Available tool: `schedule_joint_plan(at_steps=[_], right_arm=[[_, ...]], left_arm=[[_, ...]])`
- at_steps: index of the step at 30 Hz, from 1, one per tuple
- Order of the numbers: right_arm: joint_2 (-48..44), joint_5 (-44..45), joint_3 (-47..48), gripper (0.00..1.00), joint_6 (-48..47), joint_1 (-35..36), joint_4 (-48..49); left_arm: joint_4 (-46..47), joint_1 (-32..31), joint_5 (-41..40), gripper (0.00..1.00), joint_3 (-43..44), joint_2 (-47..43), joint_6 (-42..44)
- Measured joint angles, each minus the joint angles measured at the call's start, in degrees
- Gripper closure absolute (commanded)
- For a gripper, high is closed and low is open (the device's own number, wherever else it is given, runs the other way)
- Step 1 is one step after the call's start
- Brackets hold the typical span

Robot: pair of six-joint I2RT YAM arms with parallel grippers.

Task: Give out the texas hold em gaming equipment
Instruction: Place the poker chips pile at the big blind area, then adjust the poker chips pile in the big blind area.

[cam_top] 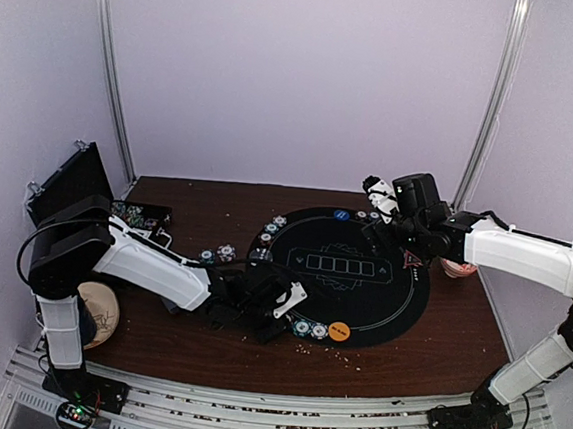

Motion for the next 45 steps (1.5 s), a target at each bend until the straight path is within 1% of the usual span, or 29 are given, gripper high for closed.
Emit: schedule_joint_plan(at_steps=[6,14,18,33,36,37,40,45], right_arm=[[0.0,-0.02,0.0,0.0,0.0,0.0,0.0],[0.0,-0.02,0.0,0.0,0.0,0.02,-0.02],[0.0,-0.02,0.0,0.0,0.0,0.0,-0.02],[0.0,-0.07,0.0,0.0,0.02,0.0,-0.02],[0.0,-0.09,0.0,0.0,0.02,0.0,-0.02],[0.0,-0.11,0.0,0.0,0.02,0.0,-0.02],[0.0,-0.22,0.0,0.0,0.02,0.02,-0.02],[0.0,-0.42,0.0,0.0,0.02,0.02,-0.02]], left_arm=[[-0.04,0.02,-0.26,0.45,0.13,0.04,0.15],[-0.2,0.24,-0.42,0.42,0.2,-0.02,0.2],[-0.39,0.26,-0.24,0.38,0.09,-0.44,0.22],[-0.87,0.26,0.57,0.22,-2.95,-9.16,0.2],[-1.44,0.26,-0.68,0.16,-3.28,-10.01,0.28],[-1.46,0.26,-1.01,0.11,-3.28,-10.01,0.31],[-2.36,0.26,-1.77,0.05,-3.21,-9.33,0.63],[-3.72,0.26,-1.77,0.02,-2.84,-5.01,0.87]])
